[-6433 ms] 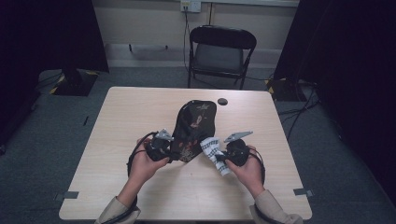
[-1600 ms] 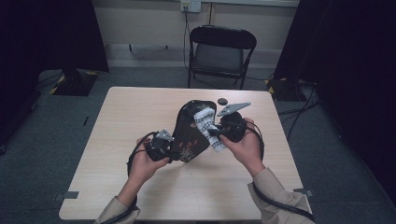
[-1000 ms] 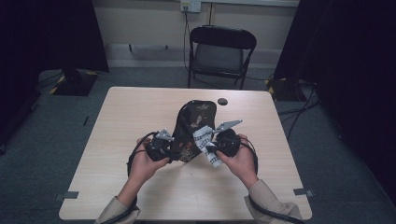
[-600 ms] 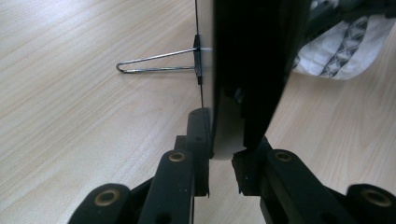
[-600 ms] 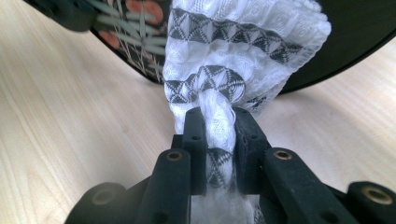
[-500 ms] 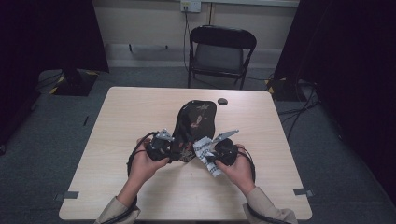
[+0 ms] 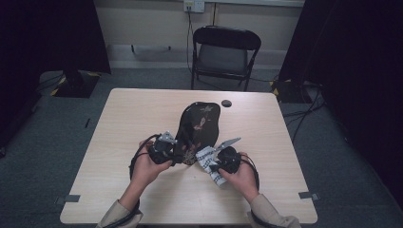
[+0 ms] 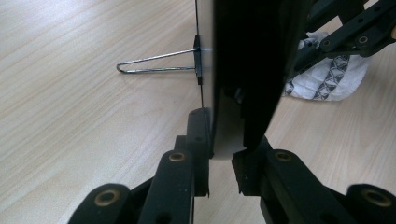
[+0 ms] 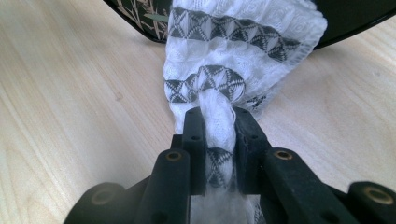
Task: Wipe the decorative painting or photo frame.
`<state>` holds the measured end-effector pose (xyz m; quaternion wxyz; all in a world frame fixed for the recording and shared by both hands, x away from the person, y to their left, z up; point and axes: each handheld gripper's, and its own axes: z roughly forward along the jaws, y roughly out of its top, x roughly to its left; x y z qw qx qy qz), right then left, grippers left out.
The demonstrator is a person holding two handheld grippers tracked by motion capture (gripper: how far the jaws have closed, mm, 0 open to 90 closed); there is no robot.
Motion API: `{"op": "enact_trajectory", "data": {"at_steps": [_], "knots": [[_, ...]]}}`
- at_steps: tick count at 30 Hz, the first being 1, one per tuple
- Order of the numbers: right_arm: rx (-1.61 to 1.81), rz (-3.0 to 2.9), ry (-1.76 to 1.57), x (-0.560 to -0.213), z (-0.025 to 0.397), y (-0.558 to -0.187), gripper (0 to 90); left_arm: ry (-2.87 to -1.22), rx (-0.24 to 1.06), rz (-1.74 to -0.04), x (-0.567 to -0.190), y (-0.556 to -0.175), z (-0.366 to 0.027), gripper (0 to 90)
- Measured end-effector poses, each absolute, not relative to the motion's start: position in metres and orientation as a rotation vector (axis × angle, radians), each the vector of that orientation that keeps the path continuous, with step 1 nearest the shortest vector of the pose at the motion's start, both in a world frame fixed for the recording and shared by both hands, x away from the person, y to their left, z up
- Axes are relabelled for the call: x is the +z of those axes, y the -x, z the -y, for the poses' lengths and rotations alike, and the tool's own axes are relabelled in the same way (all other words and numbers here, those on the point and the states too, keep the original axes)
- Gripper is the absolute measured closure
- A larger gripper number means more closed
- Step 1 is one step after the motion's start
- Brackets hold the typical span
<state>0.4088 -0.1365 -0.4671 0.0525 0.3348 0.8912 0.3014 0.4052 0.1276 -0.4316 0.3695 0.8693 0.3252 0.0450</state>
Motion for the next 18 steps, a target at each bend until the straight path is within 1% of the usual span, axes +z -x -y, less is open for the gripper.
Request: {"op": "enact_trajectory", "data": {"at_steps": [9,14,18], "knots": [[0.933,-2.693,-1.007,-0.456,0.142,-0.406,77.9,-2.226,0.116,-0.839,-0.432,-0.405,-0.128,78.7],[0.965,-2.65,-1.006,-0.435,0.149,-0.406,77.9,-2.223,0.117,-0.842,-0.432,-0.405,-0.128,78.7],[1.015,-2.604,-0.992,-0.408,0.156,-0.409,77.9,-2.226,0.113,-0.842,-0.432,-0.405,-0.128,78.7]]}}
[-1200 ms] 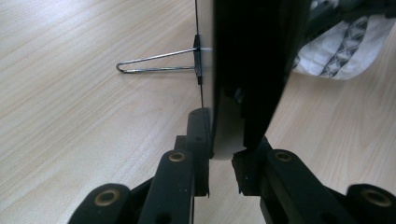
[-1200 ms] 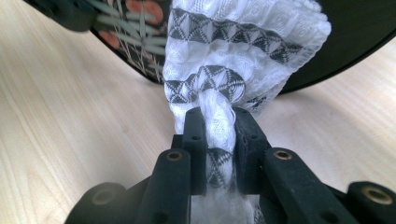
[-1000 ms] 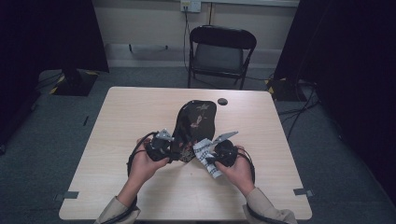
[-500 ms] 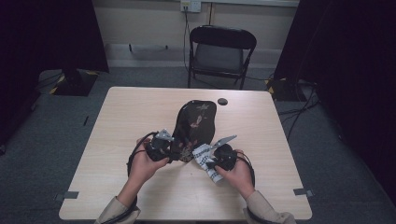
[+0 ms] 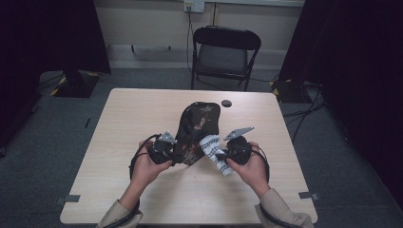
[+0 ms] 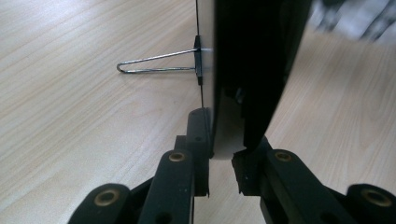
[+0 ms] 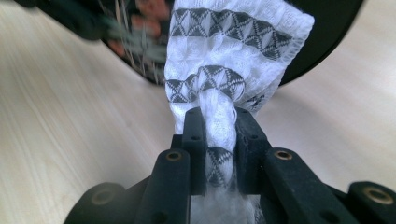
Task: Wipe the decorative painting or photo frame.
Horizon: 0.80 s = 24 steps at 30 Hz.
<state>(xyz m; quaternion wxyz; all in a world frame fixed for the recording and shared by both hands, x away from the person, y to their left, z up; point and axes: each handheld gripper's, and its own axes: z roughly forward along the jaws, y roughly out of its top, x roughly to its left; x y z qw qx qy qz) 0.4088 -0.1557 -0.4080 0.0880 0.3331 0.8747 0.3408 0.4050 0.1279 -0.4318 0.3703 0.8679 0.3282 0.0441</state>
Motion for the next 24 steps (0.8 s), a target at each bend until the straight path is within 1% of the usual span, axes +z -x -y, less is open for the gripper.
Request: {"op": "enact_trajectory", "data": {"at_steps": [6,12,18,24], "knots": [[1.049,-2.542,-0.947,-0.362,0.161,-0.414,77.9,-2.225,0.114,-0.844,-0.432,-0.405,-0.127,78.7],[1.074,-2.499,-0.89,-0.321,0.158,-0.42,77.9,-2.225,0.114,-0.844,-0.432,-0.405,-0.127,78.7],[1.117,-2.473,-0.86,-0.296,0.149,-0.424,77.9,-2.217,0.114,-0.848,-0.432,-0.405,-0.127,78.7],[1.149,-2.458,-0.83,-0.283,0.14,-0.425,77.9,-2.219,0.114,-0.848,-0.432,-0.405,-0.127,78.7]]}}
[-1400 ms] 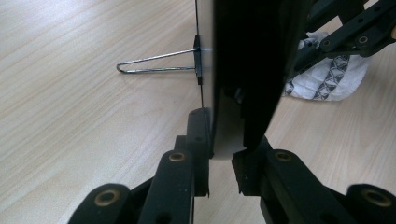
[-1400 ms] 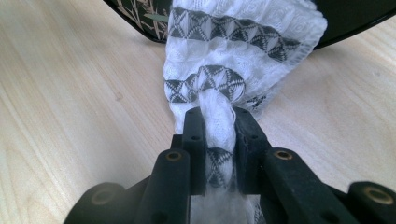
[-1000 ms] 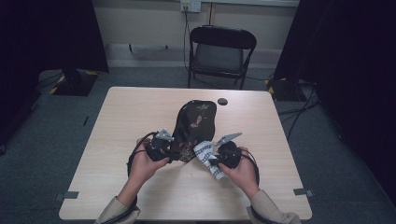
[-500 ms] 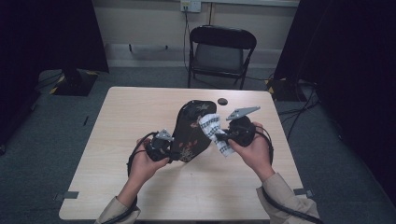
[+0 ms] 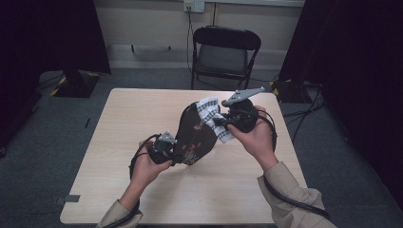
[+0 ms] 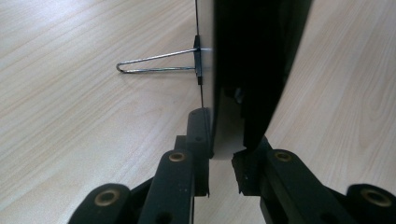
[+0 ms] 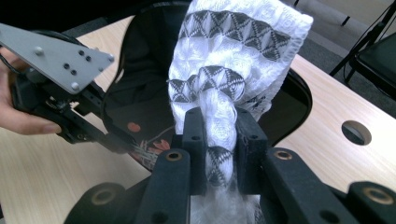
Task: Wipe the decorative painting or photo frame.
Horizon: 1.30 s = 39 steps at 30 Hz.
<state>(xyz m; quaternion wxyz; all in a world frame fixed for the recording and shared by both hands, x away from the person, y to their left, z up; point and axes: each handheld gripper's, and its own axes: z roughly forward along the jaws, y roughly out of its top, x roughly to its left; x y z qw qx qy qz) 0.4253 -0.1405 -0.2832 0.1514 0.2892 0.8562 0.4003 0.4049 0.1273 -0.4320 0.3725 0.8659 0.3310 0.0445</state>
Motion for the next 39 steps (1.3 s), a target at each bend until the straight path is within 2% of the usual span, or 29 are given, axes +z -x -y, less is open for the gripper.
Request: {"op": "enact_trajectory", "data": {"at_steps": [20,39], "knots": [[1.116,-2.513,-0.824,-0.311,0.131,-0.422,77.9,-2.23,0.117,-0.838,-0.432,-0.405,-0.127,78.7],[1.035,-2.624,-0.895,-0.385,0.132,-0.415,77.9,-2.231,0.119,-0.837,-0.432,-0.405,-0.127,78.7]]}}
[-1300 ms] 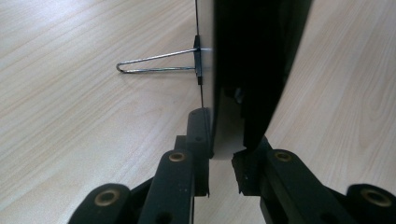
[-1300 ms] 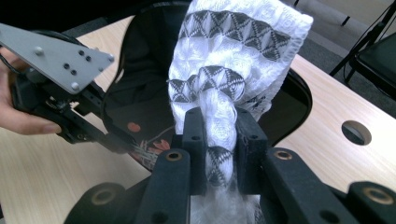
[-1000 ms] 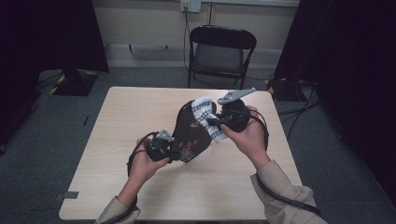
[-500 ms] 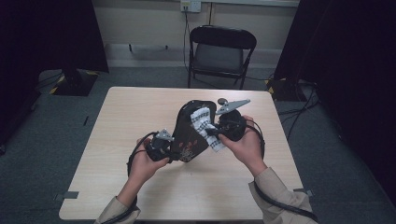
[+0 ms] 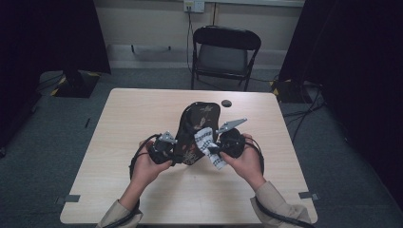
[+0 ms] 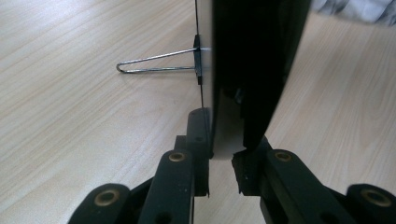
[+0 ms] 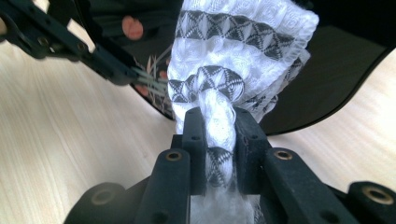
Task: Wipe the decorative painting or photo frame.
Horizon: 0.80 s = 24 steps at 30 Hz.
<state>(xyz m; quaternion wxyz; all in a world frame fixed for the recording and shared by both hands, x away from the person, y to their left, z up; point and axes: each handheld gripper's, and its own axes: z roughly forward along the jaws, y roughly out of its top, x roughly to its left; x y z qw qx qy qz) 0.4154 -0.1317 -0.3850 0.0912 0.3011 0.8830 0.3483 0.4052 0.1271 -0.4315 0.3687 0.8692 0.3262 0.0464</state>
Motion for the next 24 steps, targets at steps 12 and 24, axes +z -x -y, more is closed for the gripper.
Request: {"op": "enact_trajectory", "data": {"at_steps": [12,24], "knots": [[0.985,-2.678,-0.927,-0.425,0.131,-0.414,77.8,-2.23,0.121,-0.838,-0.432,-0.405,-0.127,78.7],[0.943,-2.725,-0.977,-0.46,0.131,-0.41,77.6,-2.226,0.121,-0.84,-0.432,-0.405,-0.127,78.7]]}}
